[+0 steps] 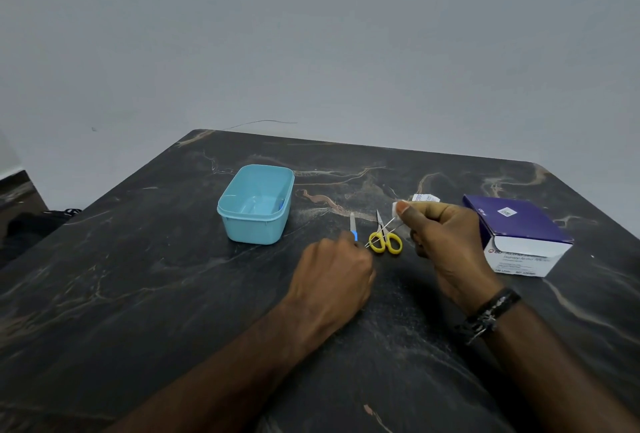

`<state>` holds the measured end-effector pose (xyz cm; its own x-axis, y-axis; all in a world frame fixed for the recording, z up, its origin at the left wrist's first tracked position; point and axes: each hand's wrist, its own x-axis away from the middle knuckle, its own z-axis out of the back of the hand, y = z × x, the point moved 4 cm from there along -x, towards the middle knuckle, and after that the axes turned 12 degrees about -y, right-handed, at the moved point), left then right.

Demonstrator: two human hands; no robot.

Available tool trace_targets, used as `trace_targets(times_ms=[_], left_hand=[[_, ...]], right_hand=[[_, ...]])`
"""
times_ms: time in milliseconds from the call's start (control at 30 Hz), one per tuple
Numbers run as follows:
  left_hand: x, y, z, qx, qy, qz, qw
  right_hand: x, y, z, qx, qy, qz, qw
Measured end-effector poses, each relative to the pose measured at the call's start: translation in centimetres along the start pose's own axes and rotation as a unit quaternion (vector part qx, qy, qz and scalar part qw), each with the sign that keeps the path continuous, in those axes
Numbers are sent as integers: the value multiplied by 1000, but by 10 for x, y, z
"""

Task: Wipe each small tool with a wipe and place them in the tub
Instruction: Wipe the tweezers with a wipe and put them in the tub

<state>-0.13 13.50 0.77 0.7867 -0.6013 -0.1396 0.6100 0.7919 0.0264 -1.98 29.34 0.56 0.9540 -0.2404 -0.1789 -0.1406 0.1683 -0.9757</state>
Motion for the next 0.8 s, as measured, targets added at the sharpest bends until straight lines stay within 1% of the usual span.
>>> trace_targets(times_ms=[67,133,267,367,533,600,700,800], left_hand=[[-1,0,-1,4,1,0,1000],[-1,-1,-1,14,1,3,1000],[-1,-3,-1,22,7,17,1000],[0,-3,0,24,9,21,999],[0,-2,1,25,16,20,999],[1,-4,2,47,37,24,998],[1,-13,6,87,104,41,990],[3,-27,20,120,169,77,975]], right_hand=[[-1,-1,4,-8,30,7,999],[-1,-2,7,-22,42,9,999],[2,-2,2,-9,10,-13,1000],[4,-2,-4,9,-5,-7,1000],[2,-3,1,-20,46,22,999],[2,-5,7,-31,72,26,997],[2,-6,13,-51,94,28,994],[3,-6,11,-40,96,36,994]])
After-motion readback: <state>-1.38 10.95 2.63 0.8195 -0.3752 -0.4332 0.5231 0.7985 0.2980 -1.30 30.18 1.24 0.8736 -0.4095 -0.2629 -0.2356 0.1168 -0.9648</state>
